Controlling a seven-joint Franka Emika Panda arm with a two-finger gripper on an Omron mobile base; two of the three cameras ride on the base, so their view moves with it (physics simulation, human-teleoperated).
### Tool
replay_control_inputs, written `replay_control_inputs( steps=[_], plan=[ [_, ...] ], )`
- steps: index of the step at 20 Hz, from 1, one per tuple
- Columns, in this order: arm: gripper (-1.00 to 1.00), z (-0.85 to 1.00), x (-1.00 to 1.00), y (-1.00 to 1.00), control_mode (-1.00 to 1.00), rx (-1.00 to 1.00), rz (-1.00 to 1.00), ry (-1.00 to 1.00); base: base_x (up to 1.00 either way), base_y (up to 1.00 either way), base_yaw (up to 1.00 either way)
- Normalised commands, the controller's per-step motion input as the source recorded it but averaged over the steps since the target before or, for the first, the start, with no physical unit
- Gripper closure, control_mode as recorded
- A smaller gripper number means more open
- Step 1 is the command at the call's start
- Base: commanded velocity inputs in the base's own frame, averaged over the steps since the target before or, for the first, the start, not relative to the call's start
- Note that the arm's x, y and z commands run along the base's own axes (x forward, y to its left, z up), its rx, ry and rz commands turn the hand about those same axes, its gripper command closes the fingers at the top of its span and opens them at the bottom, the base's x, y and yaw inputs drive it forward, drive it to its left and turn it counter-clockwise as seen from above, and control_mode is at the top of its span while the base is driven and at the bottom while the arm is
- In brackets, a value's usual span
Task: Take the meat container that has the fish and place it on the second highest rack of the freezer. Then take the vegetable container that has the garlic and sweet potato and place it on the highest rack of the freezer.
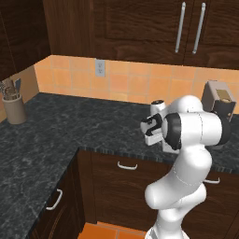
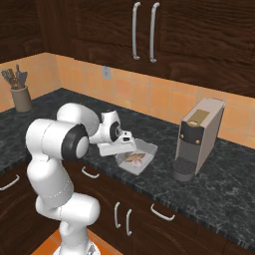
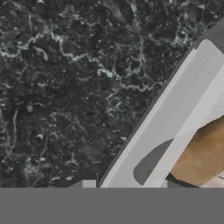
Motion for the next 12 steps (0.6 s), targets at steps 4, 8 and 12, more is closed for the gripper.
replay_control_inputs(
  steps=[4, 8, 12],
  plan=[
    [1.0, 0.0, -0.25, 0.29, -1.0, 0.0, 0.0, -0.06, 0.0, 0.0, 0.0],
    [1.0, 0.04, -0.32, 0.11, -1.0, 0.0, 0.01, -0.12, 0.0, 0.0, 0.0],
    [1.0, 0.44, -0.1, 0.13, -1.0, -0.02, 0.05, -0.11, 0.0, 0.0, 0.0]
  ],
)
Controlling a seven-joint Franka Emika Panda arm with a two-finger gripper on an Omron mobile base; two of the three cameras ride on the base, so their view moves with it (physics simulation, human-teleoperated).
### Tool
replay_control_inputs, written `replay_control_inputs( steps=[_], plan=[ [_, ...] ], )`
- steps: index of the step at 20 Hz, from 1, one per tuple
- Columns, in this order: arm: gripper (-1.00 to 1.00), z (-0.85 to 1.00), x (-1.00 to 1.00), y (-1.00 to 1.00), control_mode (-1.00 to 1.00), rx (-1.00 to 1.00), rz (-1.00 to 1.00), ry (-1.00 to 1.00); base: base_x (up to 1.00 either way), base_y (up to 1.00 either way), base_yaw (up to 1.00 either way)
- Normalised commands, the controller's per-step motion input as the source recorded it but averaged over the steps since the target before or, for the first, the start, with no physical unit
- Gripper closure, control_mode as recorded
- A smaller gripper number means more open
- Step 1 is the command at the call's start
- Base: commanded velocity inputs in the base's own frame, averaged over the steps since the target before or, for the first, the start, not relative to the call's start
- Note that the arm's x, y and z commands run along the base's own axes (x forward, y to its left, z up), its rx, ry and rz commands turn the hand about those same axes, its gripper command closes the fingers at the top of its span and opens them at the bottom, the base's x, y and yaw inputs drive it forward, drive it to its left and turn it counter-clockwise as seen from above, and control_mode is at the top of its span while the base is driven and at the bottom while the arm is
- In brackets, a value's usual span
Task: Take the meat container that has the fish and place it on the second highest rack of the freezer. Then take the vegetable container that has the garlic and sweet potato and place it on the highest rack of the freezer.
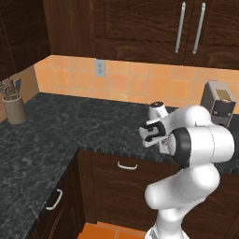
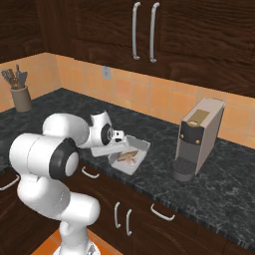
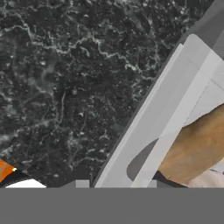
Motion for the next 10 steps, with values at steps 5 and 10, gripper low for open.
replay_control_inputs(
  steps=[5, 10],
  plan=[
    [1.0, 0.6, -0.19, 0.06, -1.0, -0.09, 0.02, -0.02, 0.0, 0.0, 0.0],
    [1.0, 0.84, -0.5, 0.16, -1.0, -0.03, 0.01, 0.03, 0.0, 0.0, 0.0]
  ],
)
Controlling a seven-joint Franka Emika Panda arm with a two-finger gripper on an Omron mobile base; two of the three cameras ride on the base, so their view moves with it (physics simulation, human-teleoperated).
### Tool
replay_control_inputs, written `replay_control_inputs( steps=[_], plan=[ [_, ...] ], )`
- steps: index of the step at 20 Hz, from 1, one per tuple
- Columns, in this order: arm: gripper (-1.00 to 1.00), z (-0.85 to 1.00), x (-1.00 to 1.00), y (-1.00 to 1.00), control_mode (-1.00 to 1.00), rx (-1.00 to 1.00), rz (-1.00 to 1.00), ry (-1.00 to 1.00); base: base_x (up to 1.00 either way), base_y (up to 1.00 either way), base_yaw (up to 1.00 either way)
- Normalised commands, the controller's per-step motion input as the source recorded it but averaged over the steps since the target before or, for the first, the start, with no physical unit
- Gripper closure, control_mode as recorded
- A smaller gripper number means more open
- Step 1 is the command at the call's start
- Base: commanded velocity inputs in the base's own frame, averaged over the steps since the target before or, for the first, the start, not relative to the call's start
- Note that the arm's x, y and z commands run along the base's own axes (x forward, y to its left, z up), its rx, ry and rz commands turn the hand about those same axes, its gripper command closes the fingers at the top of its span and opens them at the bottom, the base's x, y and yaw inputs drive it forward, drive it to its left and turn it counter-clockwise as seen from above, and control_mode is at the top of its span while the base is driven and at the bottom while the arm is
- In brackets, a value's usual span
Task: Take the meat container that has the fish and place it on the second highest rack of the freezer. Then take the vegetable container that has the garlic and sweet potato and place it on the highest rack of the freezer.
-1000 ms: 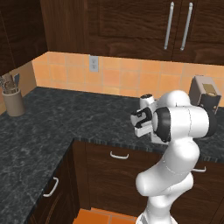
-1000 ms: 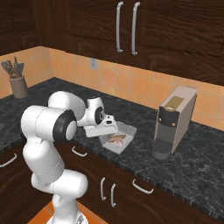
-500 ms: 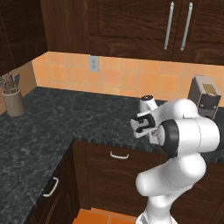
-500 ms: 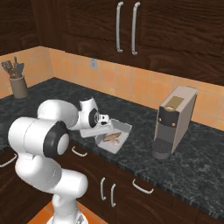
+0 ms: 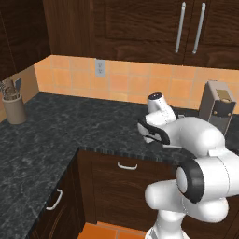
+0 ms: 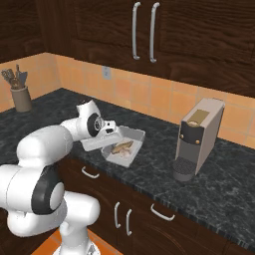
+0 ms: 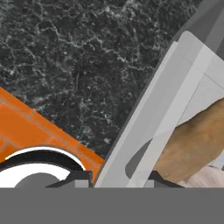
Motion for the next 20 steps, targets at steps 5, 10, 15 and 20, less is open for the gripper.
replay_control_inputs(
  steps=[5, 10, 15, 20],
  plan=[
    [1.0, 0.78, -0.63, 0.29, -1.0, 0.0, 0.03, 0.17, 0.0, 0.0, 0.0],
    [1.0, 0.68, -0.66, 0.19, -1.0, 0.0, 0.02, 0.09, 0.0, 0.0, 0.0],
    [1.0, 0.56, -0.73, 0.07, -1.0, 0.0, 0.0, -0.01, 0.0, 0.0, 0.0],
    [1.0, 0.55, -0.63, 0.18, -1.0, 0.0, 0.0, -0.13, 0.0, 0.0, 0.0]
  ],
)
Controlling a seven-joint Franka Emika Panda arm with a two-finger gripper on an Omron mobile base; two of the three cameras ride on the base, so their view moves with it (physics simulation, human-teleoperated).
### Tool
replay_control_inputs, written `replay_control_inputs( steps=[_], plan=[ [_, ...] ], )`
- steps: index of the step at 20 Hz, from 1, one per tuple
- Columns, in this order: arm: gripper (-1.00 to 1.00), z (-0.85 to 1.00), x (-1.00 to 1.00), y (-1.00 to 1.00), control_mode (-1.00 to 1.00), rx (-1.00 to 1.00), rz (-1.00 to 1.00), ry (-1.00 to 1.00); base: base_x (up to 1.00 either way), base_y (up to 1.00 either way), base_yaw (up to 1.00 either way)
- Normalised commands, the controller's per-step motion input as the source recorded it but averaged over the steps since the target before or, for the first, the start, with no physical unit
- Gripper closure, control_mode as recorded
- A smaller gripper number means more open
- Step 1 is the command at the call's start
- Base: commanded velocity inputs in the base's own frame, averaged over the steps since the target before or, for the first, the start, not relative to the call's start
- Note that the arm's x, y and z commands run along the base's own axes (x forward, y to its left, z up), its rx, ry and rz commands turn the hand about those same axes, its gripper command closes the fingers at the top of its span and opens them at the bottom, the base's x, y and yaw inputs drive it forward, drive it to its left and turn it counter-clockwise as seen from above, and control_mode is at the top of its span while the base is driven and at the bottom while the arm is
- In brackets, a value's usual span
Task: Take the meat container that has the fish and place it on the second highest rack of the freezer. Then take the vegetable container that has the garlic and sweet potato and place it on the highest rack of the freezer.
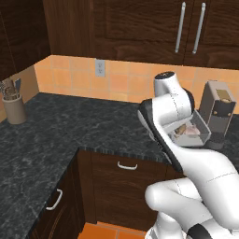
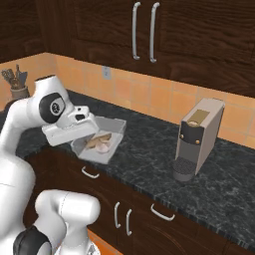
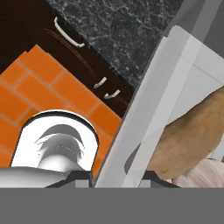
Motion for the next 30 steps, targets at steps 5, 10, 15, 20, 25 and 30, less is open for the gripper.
replay_control_inputs(
  steps=[5, 10, 15, 20, 25, 30],
  plan=[
    [1.0, 0.02, -0.07, 0.01, -1.0, 0.0, 0.0, -0.03, 0.0, 0.0, 0.0],
    [1.0, 0.0, -0.1, 0.0, -1.0, 0.0, -0.03, -0.01, 0.0, 0.0, 0.0],
    [1.0, 0.0, 0.0, 0.0, 1.0, 0.0, 0.0, 0.0, -0.82, -0.06, -0.48],
    [1.0, 0.0, 0.0, 0.0, 1.0, 0.0, 0.0, 0.0, -0.57, -0.08, -0.71],
    [1.0, 0.0, 0.0, 0.0, 1.0, 0.0, 0.0, 0.0, 0.0, -0.54, -0.72],
    [1.0, 0.0, 0.0, 0.0, 1.0, 0.0, 0.0, 0.0, 0.15, -0.58, -0.74]
  ],
)
